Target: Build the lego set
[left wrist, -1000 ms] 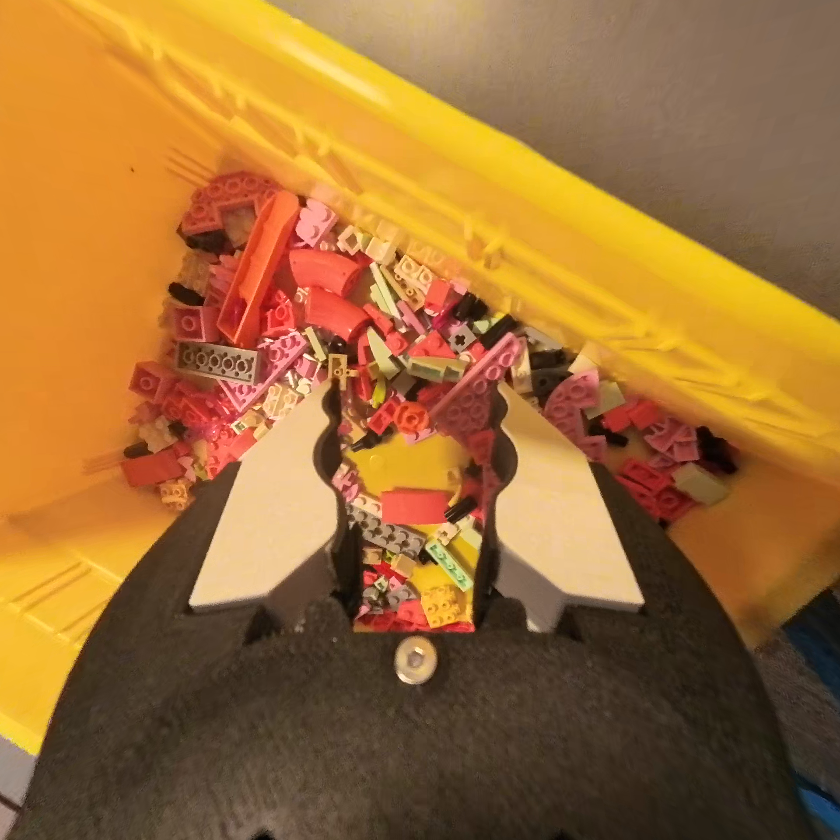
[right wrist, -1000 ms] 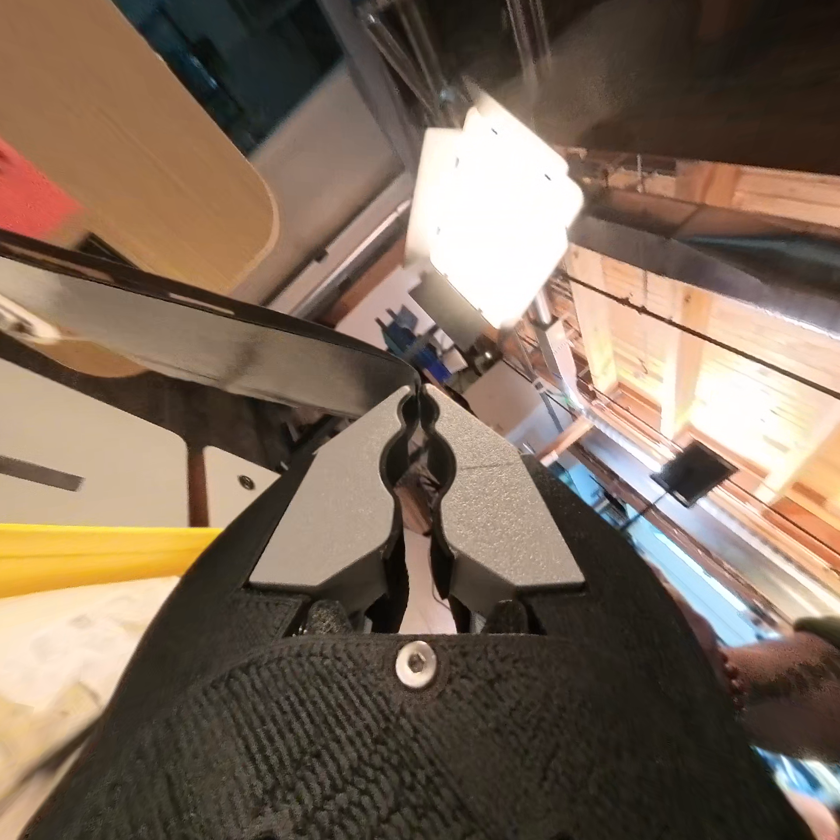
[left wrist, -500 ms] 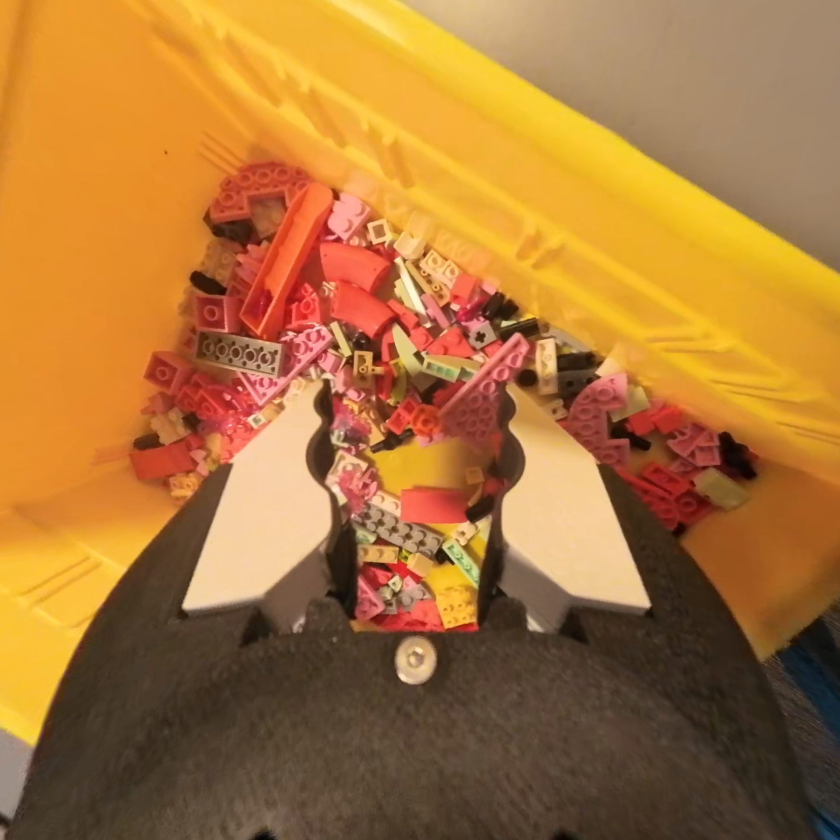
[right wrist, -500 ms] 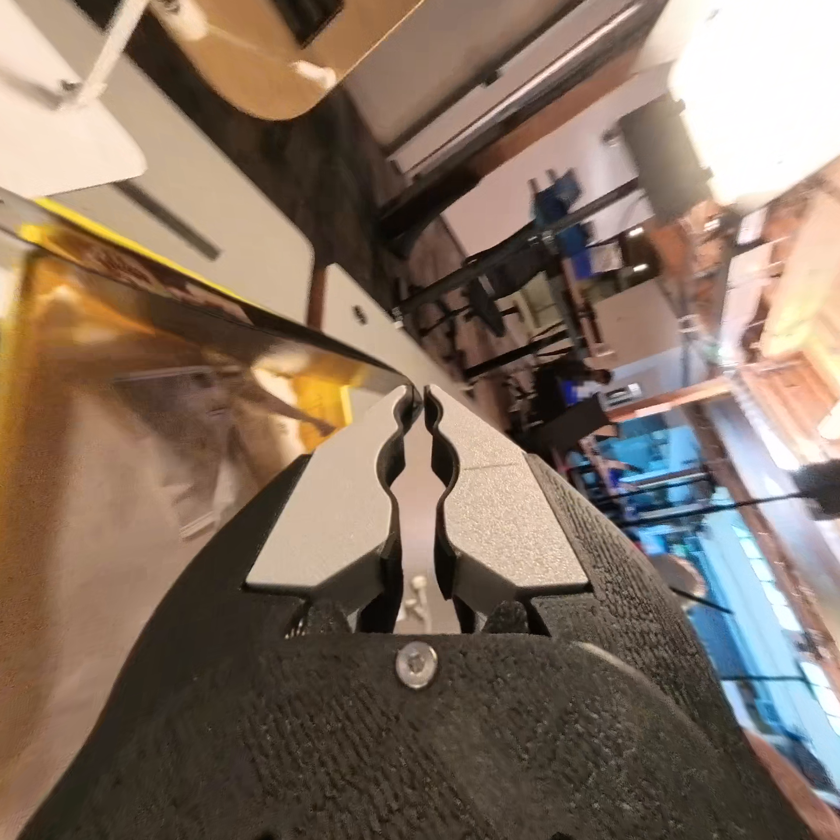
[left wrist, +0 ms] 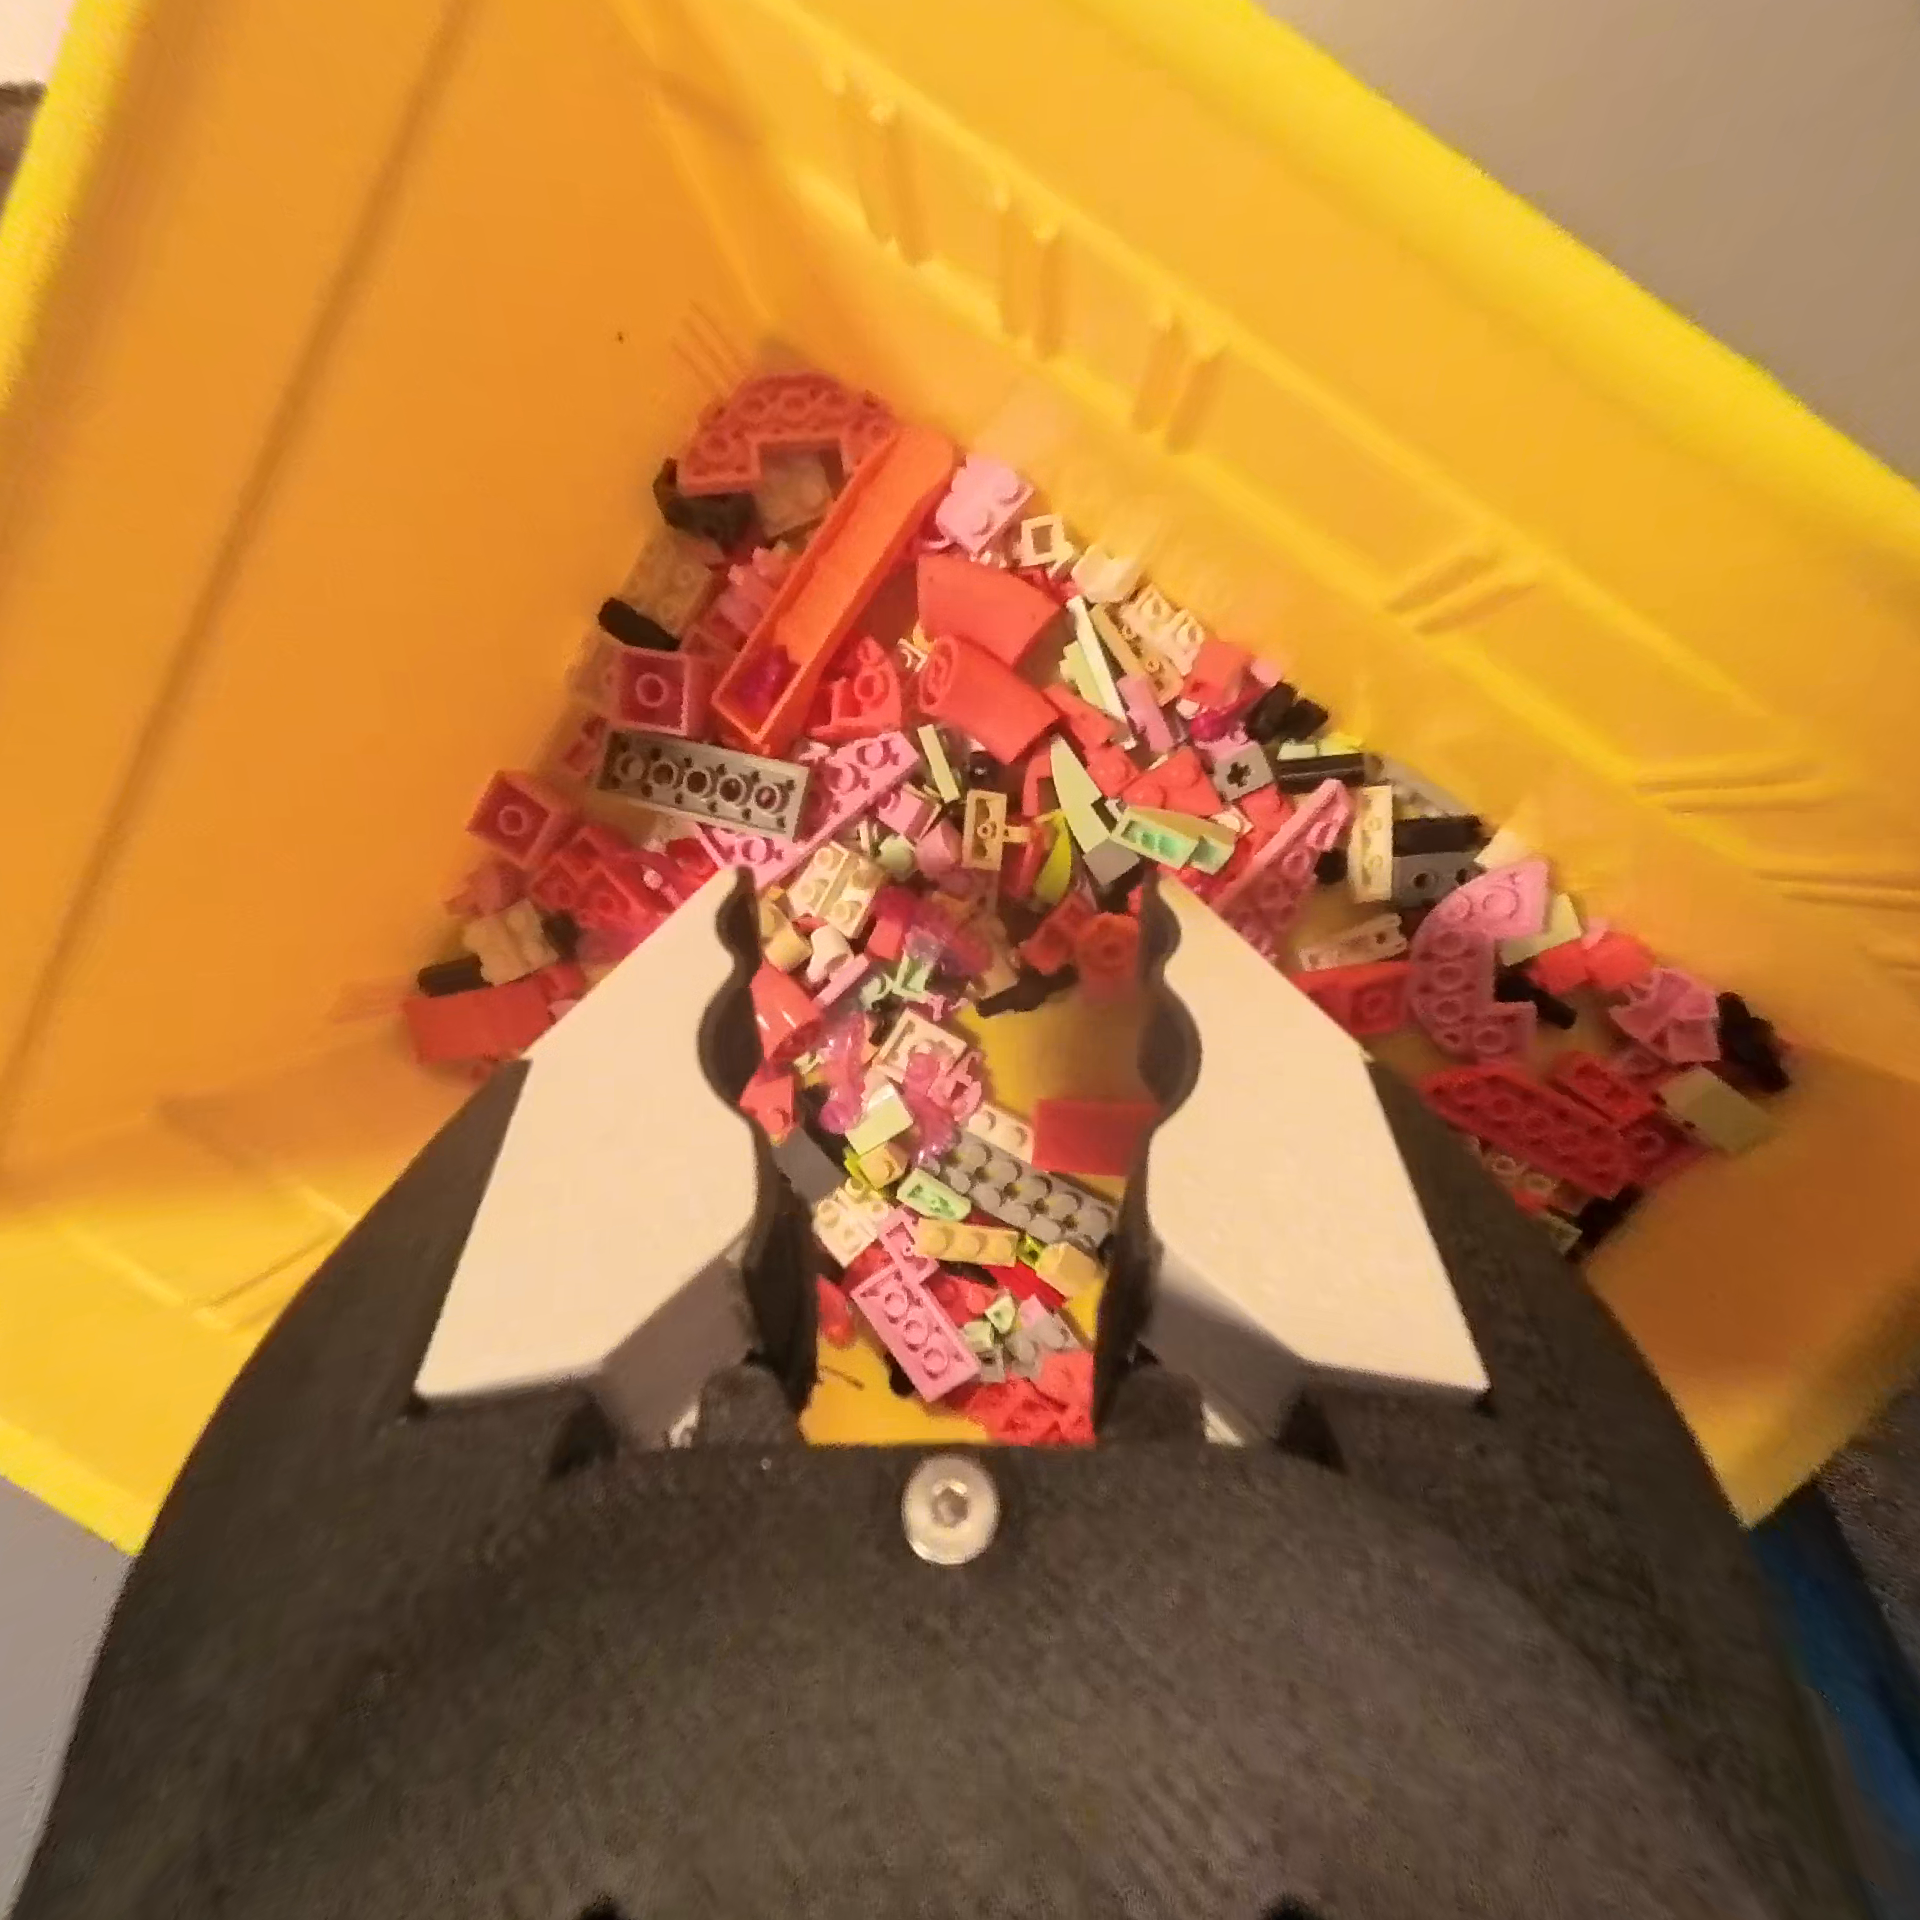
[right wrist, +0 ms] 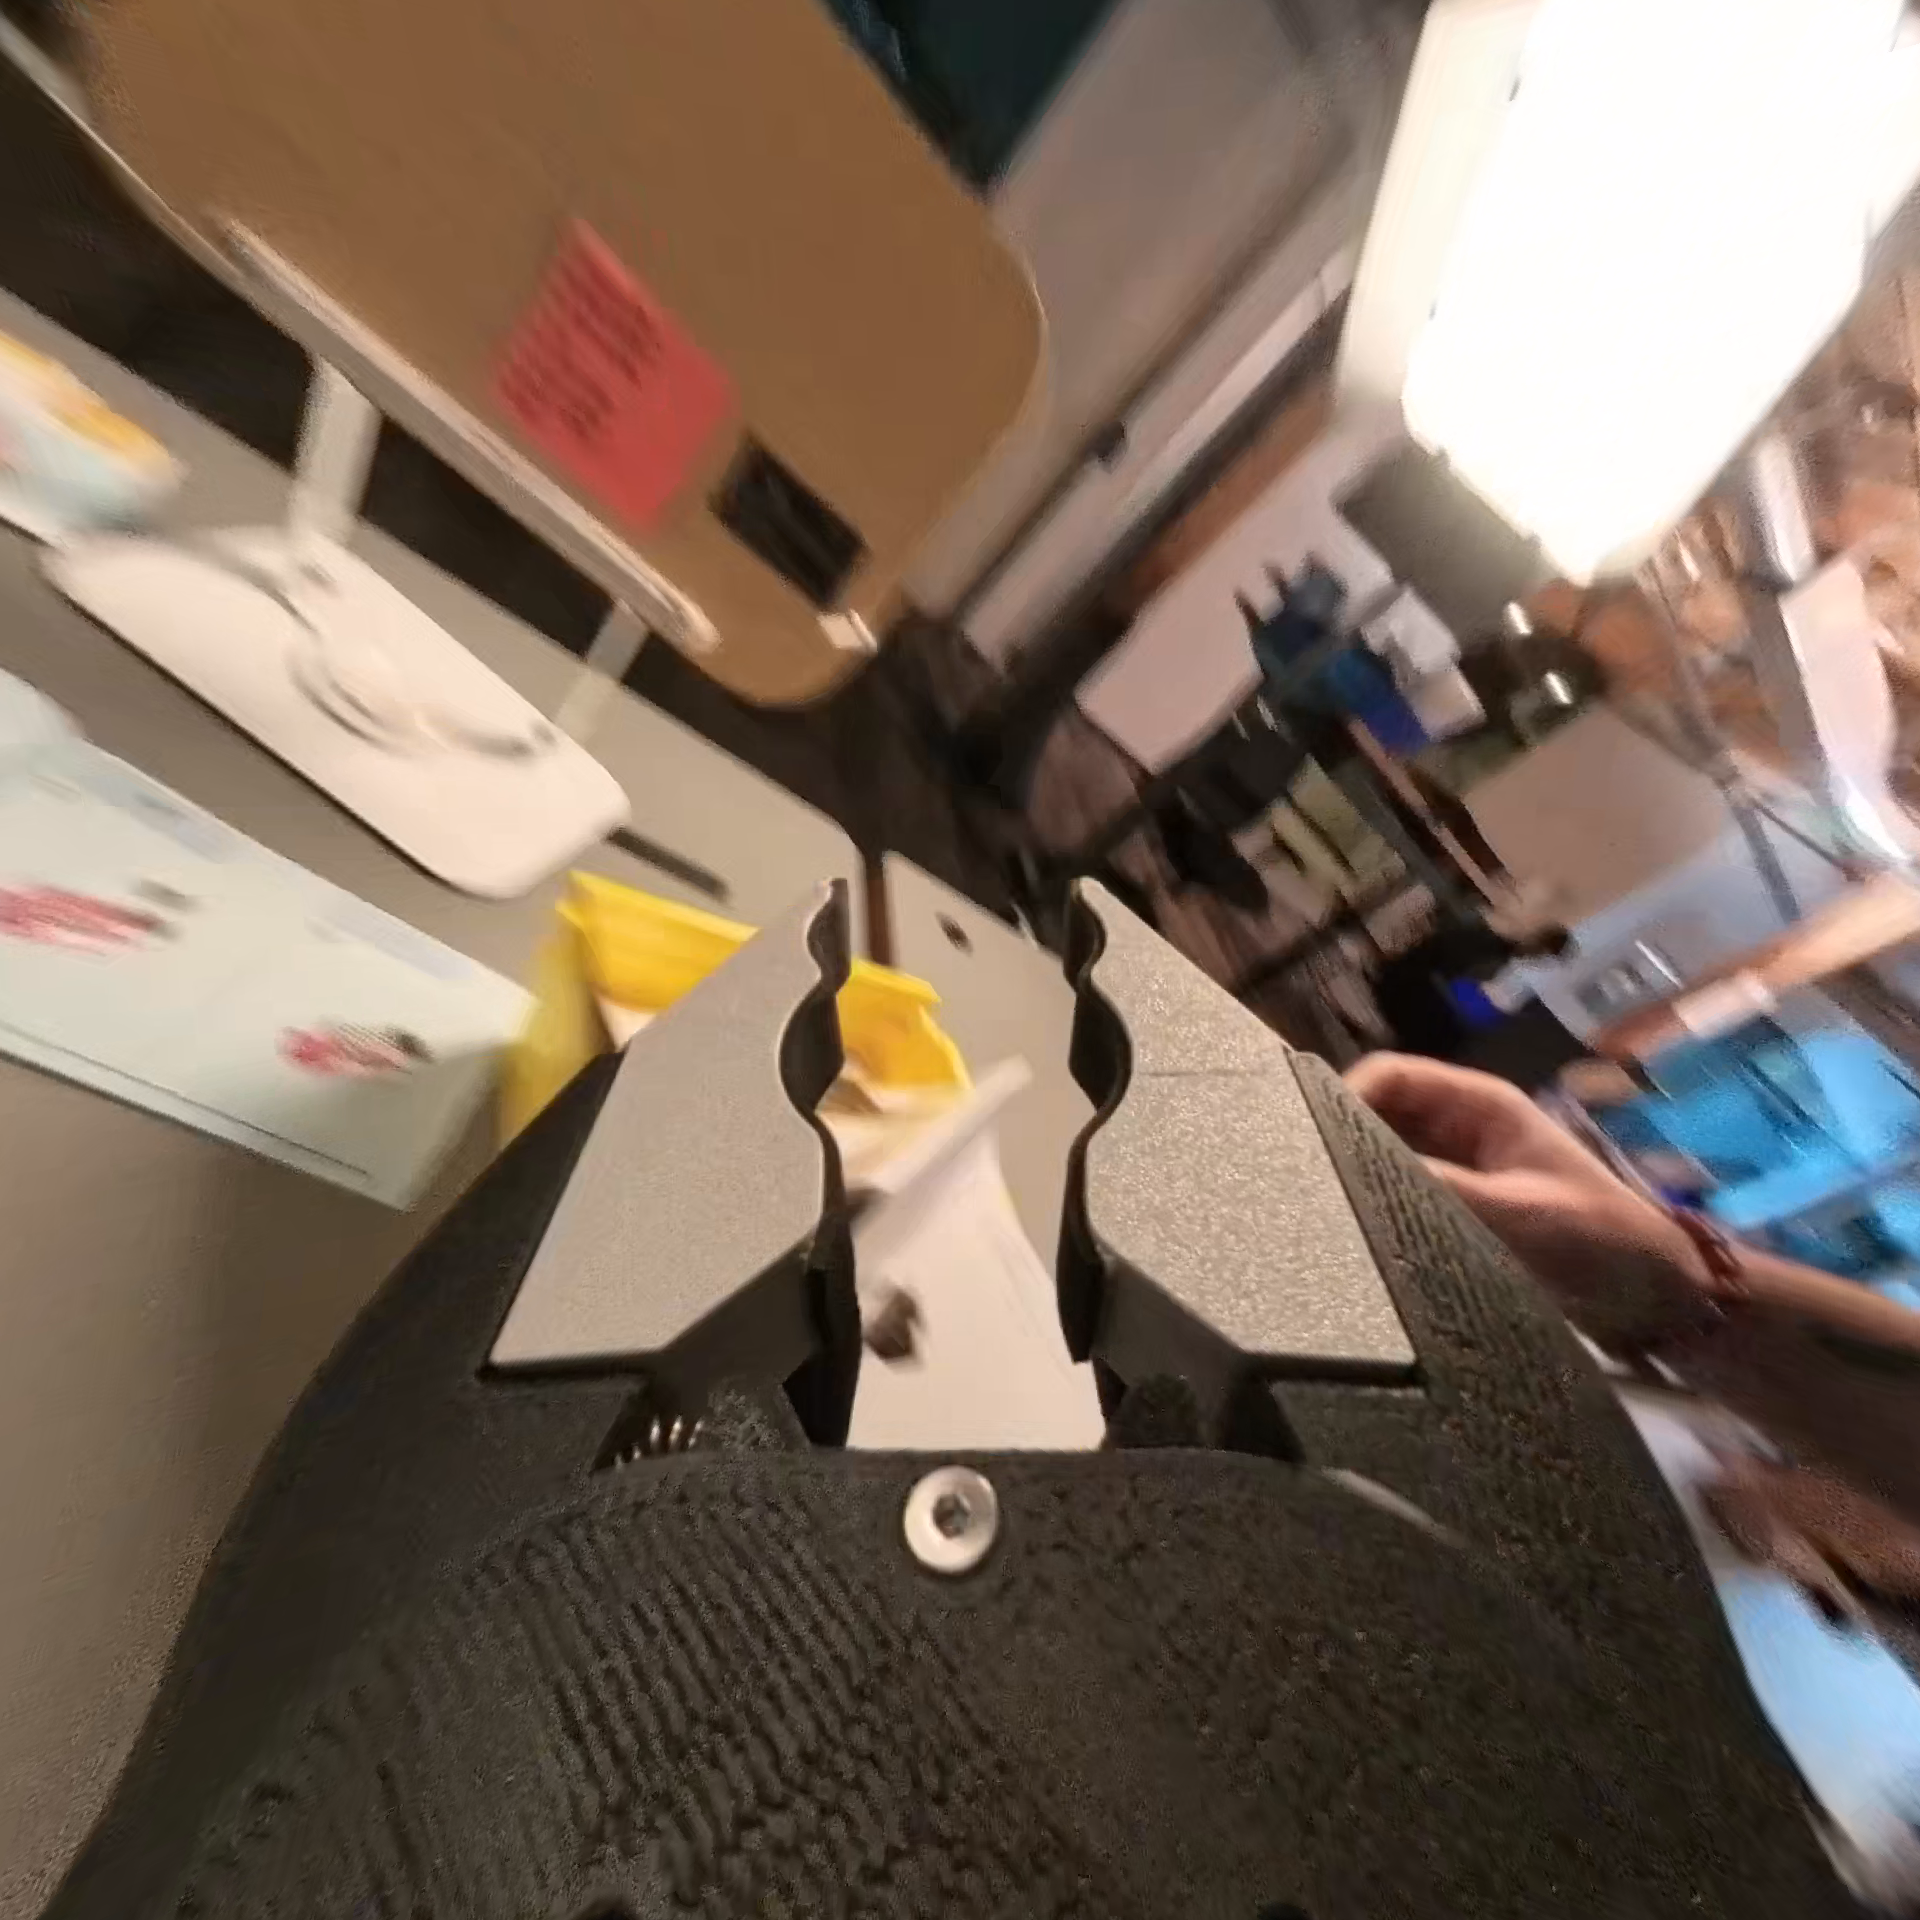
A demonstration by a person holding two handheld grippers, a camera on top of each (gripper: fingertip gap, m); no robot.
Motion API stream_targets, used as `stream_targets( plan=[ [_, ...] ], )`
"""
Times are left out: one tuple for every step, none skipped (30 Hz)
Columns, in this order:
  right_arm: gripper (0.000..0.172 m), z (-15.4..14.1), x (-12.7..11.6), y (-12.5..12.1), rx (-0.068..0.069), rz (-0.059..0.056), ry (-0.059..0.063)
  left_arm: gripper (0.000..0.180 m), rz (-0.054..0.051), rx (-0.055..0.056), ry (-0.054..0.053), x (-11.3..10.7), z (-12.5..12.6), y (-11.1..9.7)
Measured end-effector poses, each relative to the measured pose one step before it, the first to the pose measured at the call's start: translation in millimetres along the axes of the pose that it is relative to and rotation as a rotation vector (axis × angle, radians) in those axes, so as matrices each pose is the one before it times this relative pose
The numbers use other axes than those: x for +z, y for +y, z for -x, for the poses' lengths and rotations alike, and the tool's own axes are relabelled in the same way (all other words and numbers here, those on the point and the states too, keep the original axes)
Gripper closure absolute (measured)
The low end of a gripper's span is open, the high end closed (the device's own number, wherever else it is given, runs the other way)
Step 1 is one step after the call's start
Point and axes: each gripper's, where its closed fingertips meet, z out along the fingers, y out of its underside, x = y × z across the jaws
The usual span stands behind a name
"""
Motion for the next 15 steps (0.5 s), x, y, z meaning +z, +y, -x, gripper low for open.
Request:
stream_targets(
  plan=[
    [0.133, 24.9, -7.22, -21.57, 0.0372, -0.1009, -0.0755, 0.108, -0.004, 0.003, 0.0067, 0.83, 0.07, -1.16],
    [0.135, 29.87, -3.11, -17.82, 0.0465, -0.0873, -0.0927, 0.109, -0.003, 0.0037, 0.0122, 1.25, -1.06, -1.27],
    [0.135, 30.09, 1.27, -11.72, 0.045, -0.0666, -0.0868, 0.109, -0.0045, 0.0034, 0.0227, 1.52, -3.05, -1.53],
    [0.135, 27.21, 4.83, -5.84, 0.034, -0.0537, -0.0645, 0.109, -0.0044, 0.0019, 0.0228, 1.64, -3.34, -1.57],
    [0.135, 23.72, 6.73, -0.93, 0.0232, -0.0465, -0.043, 0.109, 0.0001, 0.0029, 0.0142, 1.46, -1.94, -0.67],
    [0.136, 21.63, 7.51, 2.15, 0.0205, -0.0489, -0.0322, 0.11, 0.0022, 0.0072, 0.0053, 1.3, -1.0, -0.11],
    [0.137, 19.5, 7.12, 4.16, 0.0234, -0.0555, -0.0237, 0.111, -0.0029, 0.0094, -0.0015, 0.77, 0.0, -0.79],
    [0.138, 15.18, 6.2, 7.42, 0.0231, -0.049, -0.0048, 0.114, -0.0074, 0.0052, -0.0049, 0.54, 0.68, -1.39],
    [0.14, 11.84, 4.73, 10.16, 0.0154, -0.0381, 0.0057, 0.118, -0.0134, 0.0016, 0.0013, 0.37, -0.22, -2.37],
    [0.141, 9.99, 3.24, 11.97, 0.0043, -0.0245, 0.0073, 0.121, -0.0185, -0.0034, 0.0082, 0.85, -1.24, -3.11],
    [0.143, 7.29, 1.58, 12.94, -0.008, -0.0063, 0.0149, 0.125, -0.0185, -0.0064, 0.0053, 1.38, -0.51, -3.25],
    [0.143, 6.48, 0.24, 12.2, -0.014, -0.0001, 0.0134, 0.128, -0.0124, -0.0048, 0.0054, 1.78, -0.5, -2.45],
    [0.143, 7.38, -0.91, 11.33, -0.015, 0.0003, 0.0041, 0.13, -0.0082, -0.0008, 0.0025, 2.0, -0.21, -1.74],
    [0.144, 8.38, -0.63, 9.76, -0.025, 0.0087, -0.0124, 0.132, -0.0043, 0.0033, 0.0005, 2.06, 0.17, -1.16],
    [0.148, 6.98, 0.69, 4.99, -0.0352, 0.0167, -0.0242, 0.134, 0.0017, 0.0057, 0.0023, 2.01, -0.2, -0.38]
  ],
)
